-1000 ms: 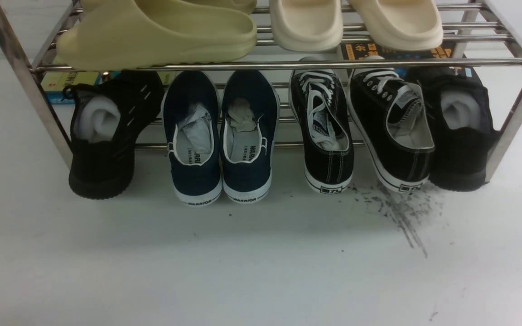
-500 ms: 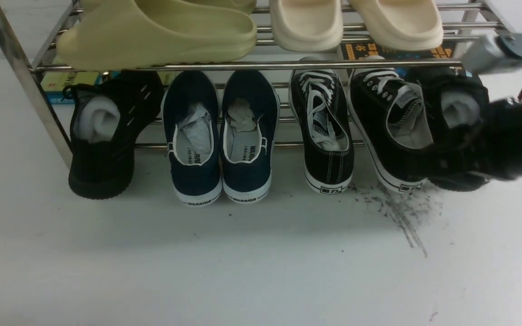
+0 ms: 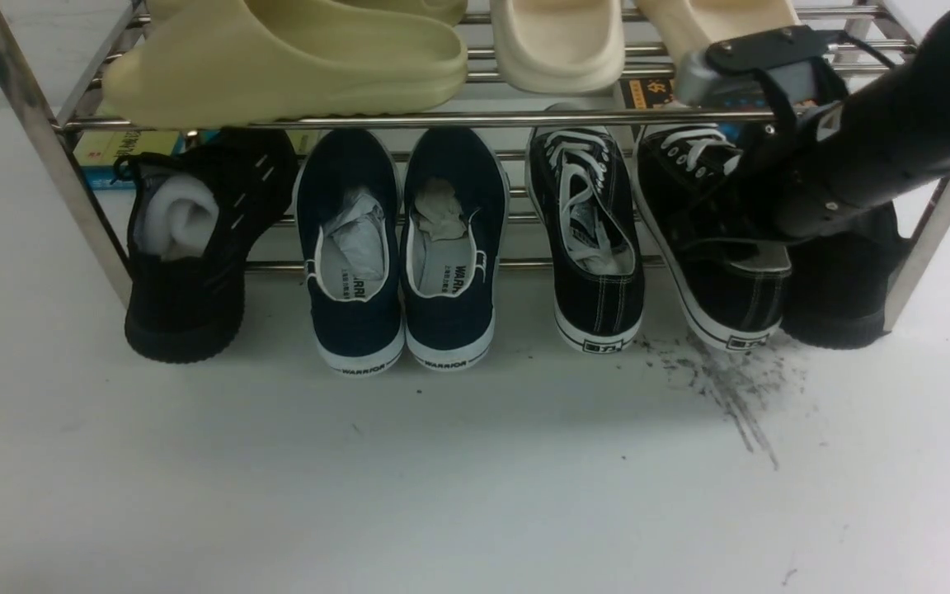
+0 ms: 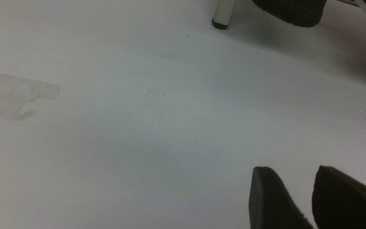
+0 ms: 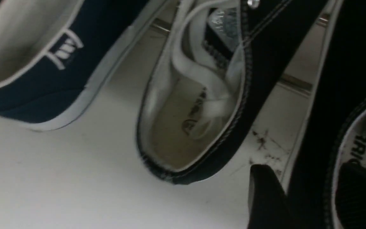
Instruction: Take the shoes off the shelf with your hand on the white table.
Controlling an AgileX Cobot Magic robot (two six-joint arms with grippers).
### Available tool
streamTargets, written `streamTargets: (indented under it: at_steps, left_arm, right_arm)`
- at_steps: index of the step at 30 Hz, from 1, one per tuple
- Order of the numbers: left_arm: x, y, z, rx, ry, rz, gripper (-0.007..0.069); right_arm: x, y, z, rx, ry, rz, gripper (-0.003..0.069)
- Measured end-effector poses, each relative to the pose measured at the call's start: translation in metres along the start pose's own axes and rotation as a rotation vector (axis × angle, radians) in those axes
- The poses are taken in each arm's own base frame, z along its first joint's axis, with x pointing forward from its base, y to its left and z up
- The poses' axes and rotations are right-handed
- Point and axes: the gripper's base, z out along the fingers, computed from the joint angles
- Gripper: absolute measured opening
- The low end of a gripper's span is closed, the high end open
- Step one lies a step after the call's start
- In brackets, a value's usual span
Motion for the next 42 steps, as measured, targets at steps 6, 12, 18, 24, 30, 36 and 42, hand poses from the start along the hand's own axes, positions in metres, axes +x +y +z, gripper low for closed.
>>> streamTargets:
  at_steps: [6, 12, 18, 24, 30, 36, 42]
  left_arm:
    - [0.0, 0.0, 0.0, 0.0, 0.0, 0.0, 0.0239]
    - [0.0, 0.0, 0.0, 0.0, 0.0, 0.0, 0.0239]
    - [0.0, 0.0, 0.0, 0.0, 0.0, 0.0, 0.0239]
    - [0.0, 0.0, 0.0, 0.0, 0.0, 0.0, 0.0239]
    - [0.0, 0.0, 0.0, 0.0, 0.0, 0.0, 0.0239]
    - [0.0, 0.0, 0.0, 0.0, 0.0, 0.0, 0.0239]
    - [0.0, 0.0, 0.0, 0.0, 0.0, 0.0, 0.0239]
  right_arm:
    - [0.003, -0.011, 0.024, 0.095, 0.039, 0.023, 0.0321]
    - [0.004, -0.017, 0.044, 0.13, 0.033, 0.028, 0.0321]
    - [0.006, -0.016, 0.056, 0.125, 0.031, 0.034, 0.0203]
    - [0.003, -0.013, 0.047, 0.117, 0.049, 0.053, 0.0001]
    - [0.006, -0.007, 0.007, 0.102, 0.115, 0.084, 0.0]
    - [0.001, 0.0, -0.034, 0.073, 0.053, 0.079, 0.0]
    - [0.006, 0.008, -0.067, 0.021, 0.072, 0.111, 0.0001]
